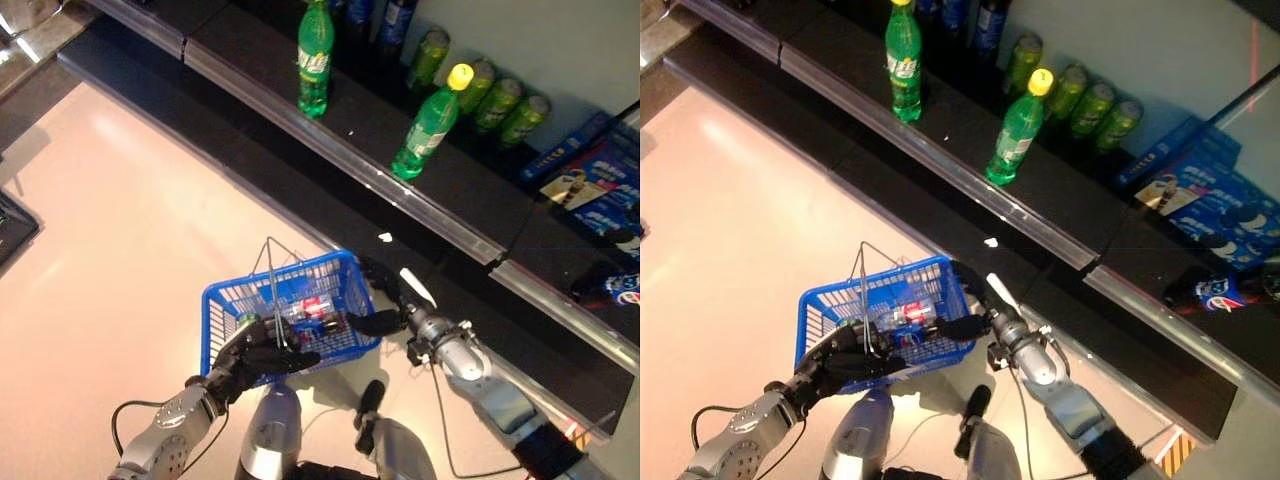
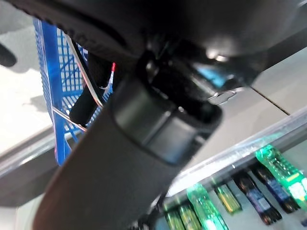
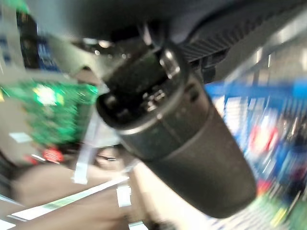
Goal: Pick up the drink and place into the basket.
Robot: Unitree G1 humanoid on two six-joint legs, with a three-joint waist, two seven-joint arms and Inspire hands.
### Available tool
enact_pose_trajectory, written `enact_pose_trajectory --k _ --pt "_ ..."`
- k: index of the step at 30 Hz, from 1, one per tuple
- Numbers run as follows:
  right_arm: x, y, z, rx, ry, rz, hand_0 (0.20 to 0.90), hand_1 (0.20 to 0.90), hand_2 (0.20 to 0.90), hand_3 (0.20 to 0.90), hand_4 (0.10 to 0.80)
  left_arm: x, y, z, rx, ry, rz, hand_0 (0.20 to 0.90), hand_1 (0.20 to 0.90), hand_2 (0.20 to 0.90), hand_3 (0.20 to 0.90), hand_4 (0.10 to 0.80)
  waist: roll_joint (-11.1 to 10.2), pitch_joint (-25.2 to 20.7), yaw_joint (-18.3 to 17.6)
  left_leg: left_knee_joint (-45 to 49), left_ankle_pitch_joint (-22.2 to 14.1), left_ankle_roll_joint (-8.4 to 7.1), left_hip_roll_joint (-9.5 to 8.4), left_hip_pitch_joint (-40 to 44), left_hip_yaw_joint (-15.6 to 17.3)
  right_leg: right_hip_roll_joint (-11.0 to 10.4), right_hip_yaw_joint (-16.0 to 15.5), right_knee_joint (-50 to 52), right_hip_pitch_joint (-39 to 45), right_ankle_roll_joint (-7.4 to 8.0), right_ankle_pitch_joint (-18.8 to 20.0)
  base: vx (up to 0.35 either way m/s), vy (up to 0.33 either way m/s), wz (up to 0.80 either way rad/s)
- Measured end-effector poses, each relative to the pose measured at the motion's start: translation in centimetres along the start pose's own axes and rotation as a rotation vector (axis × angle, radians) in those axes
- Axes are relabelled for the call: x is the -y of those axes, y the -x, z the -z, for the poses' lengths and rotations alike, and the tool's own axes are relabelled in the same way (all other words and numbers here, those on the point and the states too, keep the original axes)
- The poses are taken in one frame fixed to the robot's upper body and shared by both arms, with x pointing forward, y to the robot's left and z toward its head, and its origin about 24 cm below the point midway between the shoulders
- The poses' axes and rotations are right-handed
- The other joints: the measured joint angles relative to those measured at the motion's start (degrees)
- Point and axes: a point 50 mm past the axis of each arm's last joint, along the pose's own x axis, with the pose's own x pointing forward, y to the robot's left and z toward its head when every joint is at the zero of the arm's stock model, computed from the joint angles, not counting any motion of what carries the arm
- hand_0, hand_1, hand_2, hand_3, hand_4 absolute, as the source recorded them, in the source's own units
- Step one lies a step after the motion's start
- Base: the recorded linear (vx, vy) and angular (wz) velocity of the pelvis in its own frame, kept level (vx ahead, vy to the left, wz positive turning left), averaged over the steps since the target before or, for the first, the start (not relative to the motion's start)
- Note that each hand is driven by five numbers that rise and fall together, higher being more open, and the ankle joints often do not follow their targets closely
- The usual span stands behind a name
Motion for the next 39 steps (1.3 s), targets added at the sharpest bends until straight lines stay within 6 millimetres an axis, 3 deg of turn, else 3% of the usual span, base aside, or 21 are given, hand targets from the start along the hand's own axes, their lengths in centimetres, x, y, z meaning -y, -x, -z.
enact_pose_trajectory --k 6,9,14,19,23,26,30,39 --pt "-1.4 1.3 1.1 0.027 -0.298 -0.022 0.9 0.9 0.9 0.9 0.8 -1.5 1.4 2.7 -0.06 0.009 -0.174 0.3 0.3 0.3 0.2 0.1 -1.53 -1.9 -2.22 -2.36 0.04 0.01 1.02 2.8 2.58 0.42 2.4 -1.36 0.91 -0.01 0.45 0.02 0.019 -0.22" --pt "-1.5 2.1 3.0 -0.021 -0.433 0.028 0.9 0.9 0.9 0.9 0.8 -2.8 2.9 6.0 -0.126 0.075 -0.322 0.3 0.3 0.3 0.2 0.1 -2.54 -6.07 -4.71 -4.85 0.24 0.09 1.46 4.85 4.14 0.57 3.64 -2.53 1.45 0.15 0.65 0.016 0.002 -0.25" --pt "-1.5 4.9 9.5 -0.268 -0.53 0.172 0.9 0.9 0.9 0.9 0.8 -3.8 4.8 10.9 -0.239 0.199 -0.526 0.3 0.3 0.3 0.2 0.1 -2.65 -15.11 -8.36 -8.43 0.26 0.12 2.02 8.16 6.64 0.92 4.98 -6.4 3.88 0.31 1.2 0.011 -0.011 -0.18" --pt "-2.3 8.0 15.6 -0.579 -0.493 0.276 0.9 0.9 0.9 0.9 0.8 -4.1 5.7 14.7 -0.308 0.334 -0.71 0.3 0.3 0.3 0.2 0.1 -1.31 -19.64 -10.94 -9.76 0.31 0.05 2.5 9.87 8.38 1.39 5.49 -7.94 5.08 0.18 1.62 -0.002 -0.03 -0.12" --pt "-3.8 10.3 19.3 -0.808 -0.469 0.311 0.9 0.9 0.9 0.9 0.8 -4.4 6.1 16.3 -0.352 0.4 -0.82 0.3 0.3 0.3 0.2 0.1 -0.53 -22.32 -11.02 -9.79 0.31 0.04 2.59 9.88 8.7 1.47 5.54 -7.96 4.94 0.12 1.64 -0.007 -0.028 -0.03" --pt "-5.3 13.4 22.1 -1.025 -0.489 0.354 0.9 0.9 0.9 0.9 0.8 -4.4 7.1 17.7 -0.421 0.411 -0.875 0.3 0.3 0.3 0.2 0.1 0.41 -24.7 -10.82 -9.82 0.3 0.06 2.56 9.79 8.74 1.4 5.46 -7.98 4.96 0.11 1.64 0.0 0.0 0.0" --pt "-5.2 16.2 23.5 -1.183 -0.448 0.387 0.9 0.9 0.9 0.9 0.8 -4.1 9.1 19.6 -0.505 0.43 -0.945 0.3 0.3 0.3 0.2 0.1 1.56 -25.7 -10.81 -9.85 0.3 0.12 2.56 9.76 9.06 1.35 5.46 -8.22 4.91 0.08 1.65 -0.026 -0.004 -0.03" --pt "-5.2 17.5 23.9 -1.254 -0.479 0.407 0.9 0.9 0.9 0.9 0.8 -3.4 10.0 20.6 -0.553 0.45 -0.974 0.3 0.3 0.3 0.2 0.1 2.71 -28.31 -10.71 -9.84 0.32 0.09 2.73 9.69 8.61 1.53 5.13 -8.26 5.02 -0.2 1.53 -0.029 0.002 0.02"
